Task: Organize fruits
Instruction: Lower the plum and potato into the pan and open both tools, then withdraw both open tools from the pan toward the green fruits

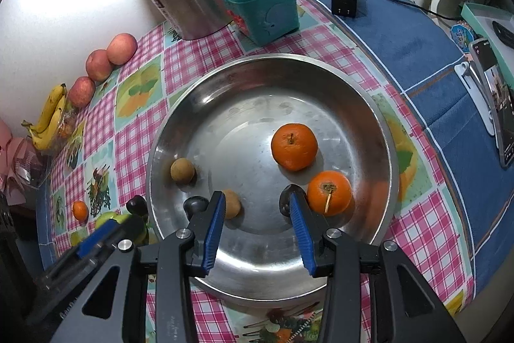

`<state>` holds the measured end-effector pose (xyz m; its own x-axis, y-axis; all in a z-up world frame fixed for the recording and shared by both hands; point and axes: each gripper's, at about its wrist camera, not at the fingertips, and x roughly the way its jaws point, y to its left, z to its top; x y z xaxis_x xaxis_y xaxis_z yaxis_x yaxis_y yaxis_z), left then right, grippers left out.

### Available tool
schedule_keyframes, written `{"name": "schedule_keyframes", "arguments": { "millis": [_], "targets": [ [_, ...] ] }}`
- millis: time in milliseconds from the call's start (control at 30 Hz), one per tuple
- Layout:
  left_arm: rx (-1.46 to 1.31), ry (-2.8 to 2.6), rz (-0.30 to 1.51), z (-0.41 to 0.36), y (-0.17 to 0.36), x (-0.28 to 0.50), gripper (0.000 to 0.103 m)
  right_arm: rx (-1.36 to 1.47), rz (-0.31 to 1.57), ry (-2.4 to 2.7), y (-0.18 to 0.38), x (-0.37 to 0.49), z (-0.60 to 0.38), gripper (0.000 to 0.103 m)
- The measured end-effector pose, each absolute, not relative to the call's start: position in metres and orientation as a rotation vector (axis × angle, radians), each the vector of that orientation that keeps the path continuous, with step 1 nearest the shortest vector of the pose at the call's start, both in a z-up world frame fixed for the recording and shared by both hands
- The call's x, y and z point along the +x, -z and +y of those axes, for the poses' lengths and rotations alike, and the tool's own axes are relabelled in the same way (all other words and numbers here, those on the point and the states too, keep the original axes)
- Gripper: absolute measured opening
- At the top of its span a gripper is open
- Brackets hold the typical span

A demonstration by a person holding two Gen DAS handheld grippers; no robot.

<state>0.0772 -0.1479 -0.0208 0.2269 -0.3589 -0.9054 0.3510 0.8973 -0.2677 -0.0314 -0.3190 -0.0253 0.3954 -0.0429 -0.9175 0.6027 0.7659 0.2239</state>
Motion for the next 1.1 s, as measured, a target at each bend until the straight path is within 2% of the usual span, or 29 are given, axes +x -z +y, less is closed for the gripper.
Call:
{"name": "schedule_keyframes", "arguments": {
  "millis": [533, 600, 667, 700, 733, 767, 800, 1100],
  "targets": [
    [-0.158, 0.343, 1.209, -0.088, 0.009, 0.103, 0.065, 0.473, 1.119, 0.392, 0.019, -0.02, -0.29, 0.043],
    [-0.154, 0.331, 1.202, -0.085, 0.008, 0.104, 0.07, 0.462, 1.122, 0.388, 0.019, -0.019, -0.287, 0.043],
    [-0.147, 0.317, 1.198, -0.083, 0.009, 0.105, 0.084, 0.454, 1.125, 0.388, 0.019, -0.018, -0.286, 0.043],
    [-0.137, 0.306, 1.195, -0.083, 0.01, 0.105, 0.088, 0.449, 1.126, 0.392, 0.019, -0.018, -0.285, 0.05],
    [-0.121, 0.289, 1.194, -0.083, 0.011, 0.105, 0.097, 0.443, 1.125, 0.397, 0.019, -0.018, -0.285, 0.062],
    [-0.11, 0.28, 1.193, -0.083, 0.012, 0.105, 0.102, 0.436, 1.123, 0.403, 0.02, -0.018, -0.285, 0.067],
    [-0.098, 0.27, 1.19, -0.083, 0.013, 0.105, 0.103, 0.428, 1.118, 0.409, 0.02, -0.018, -0.284, 0.073],
    [-0.054, 0.248, 1.173, -0.083, 0.016, 0.104, 0.103, 0.413, 1.119, 0.417, 0.023, -0.018, -0.285, 0.075]
  ]
}}
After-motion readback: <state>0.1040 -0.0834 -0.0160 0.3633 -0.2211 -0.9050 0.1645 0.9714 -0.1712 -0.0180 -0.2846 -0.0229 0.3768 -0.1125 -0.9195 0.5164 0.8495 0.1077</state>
